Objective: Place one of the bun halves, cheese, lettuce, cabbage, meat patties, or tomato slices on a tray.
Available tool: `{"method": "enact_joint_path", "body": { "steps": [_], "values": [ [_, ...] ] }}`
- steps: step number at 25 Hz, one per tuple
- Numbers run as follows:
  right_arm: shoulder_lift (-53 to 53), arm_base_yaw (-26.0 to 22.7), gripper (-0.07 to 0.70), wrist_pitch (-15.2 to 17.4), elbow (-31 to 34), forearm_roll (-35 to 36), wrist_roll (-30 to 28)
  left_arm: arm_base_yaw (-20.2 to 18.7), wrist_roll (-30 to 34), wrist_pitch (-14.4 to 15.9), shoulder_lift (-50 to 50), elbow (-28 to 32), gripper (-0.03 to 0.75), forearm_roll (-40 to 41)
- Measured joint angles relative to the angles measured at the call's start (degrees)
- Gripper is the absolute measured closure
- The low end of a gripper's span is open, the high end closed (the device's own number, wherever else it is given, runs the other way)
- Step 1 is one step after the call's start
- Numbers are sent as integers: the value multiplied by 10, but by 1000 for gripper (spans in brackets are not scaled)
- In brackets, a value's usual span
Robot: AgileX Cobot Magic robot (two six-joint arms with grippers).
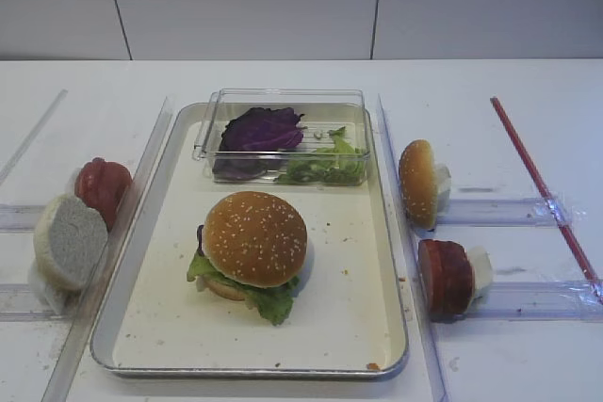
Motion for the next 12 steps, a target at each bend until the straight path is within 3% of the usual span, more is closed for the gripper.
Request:
{"method": "enact_joint_path", "body": {
  "steps": [12],
  "values": [
    [0, 0, -59, 0, 0, 0, 0, 0, 0, 0, 0, 0, 276, 0]
  ]
}}
